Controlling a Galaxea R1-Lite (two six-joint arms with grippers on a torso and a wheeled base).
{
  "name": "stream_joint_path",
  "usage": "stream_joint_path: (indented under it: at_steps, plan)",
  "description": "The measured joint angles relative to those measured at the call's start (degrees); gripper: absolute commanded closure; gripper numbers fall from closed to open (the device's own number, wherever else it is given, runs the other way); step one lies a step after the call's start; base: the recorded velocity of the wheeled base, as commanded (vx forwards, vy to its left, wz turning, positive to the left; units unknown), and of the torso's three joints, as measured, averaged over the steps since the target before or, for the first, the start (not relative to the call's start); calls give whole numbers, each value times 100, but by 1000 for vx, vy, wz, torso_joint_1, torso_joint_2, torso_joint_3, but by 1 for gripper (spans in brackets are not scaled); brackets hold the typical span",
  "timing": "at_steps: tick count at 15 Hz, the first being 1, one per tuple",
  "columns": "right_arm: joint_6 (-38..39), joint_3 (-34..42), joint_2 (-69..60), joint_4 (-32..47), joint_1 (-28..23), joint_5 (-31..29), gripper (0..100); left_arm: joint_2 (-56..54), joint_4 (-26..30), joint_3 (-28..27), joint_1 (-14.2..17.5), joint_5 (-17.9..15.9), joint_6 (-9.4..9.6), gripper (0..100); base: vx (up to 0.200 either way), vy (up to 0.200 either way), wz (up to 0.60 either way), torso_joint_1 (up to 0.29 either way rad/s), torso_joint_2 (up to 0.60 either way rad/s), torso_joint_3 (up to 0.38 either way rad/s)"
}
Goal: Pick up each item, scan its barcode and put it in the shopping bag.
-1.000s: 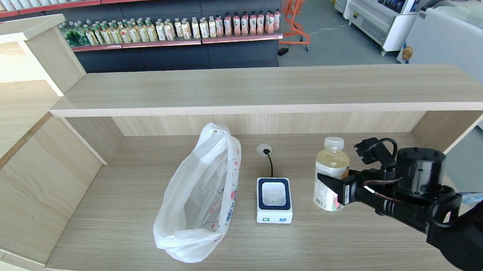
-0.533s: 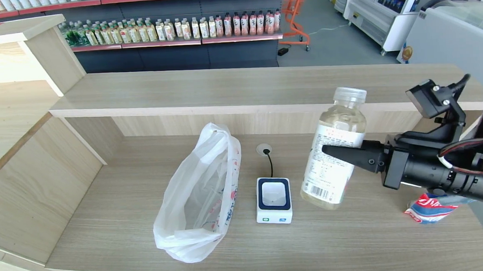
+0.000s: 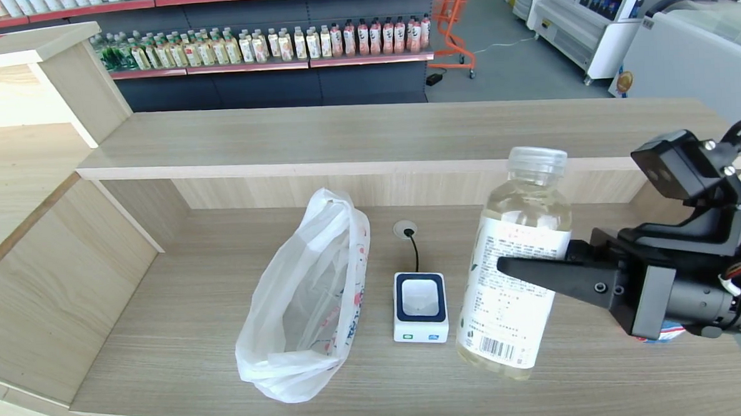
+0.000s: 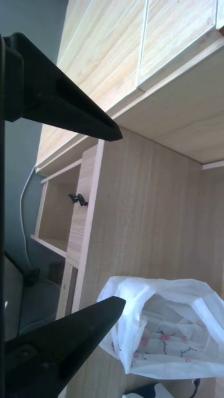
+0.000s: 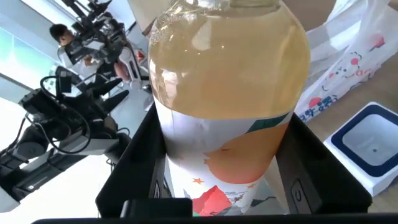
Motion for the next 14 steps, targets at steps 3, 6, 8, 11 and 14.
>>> stream_joint_path:
  at_steps: [3,6,8,11,14]
  plan:
    - [150,-66,-20,-7,162,99,100,0,0,0,0,0,0,0,0,0,0,0,0,0]
    - [121,-38,-39,-7,195,90,100,0,0,0,0,0,0,0,0,0,0,0,0,0]
    - [106,-29,-67,-9,201,90,100,0,1,0,0,0,0,0,0,0,0,0,0,0]
    - [101,-7,-96,-11,247,90,100,0,1,0,0,0,0,0,0,0,0,0,0,0]
    - [-28,67,-133,-5,289,99,100,0,0,0,0,0,0,0,0,0,0,0,0,0]
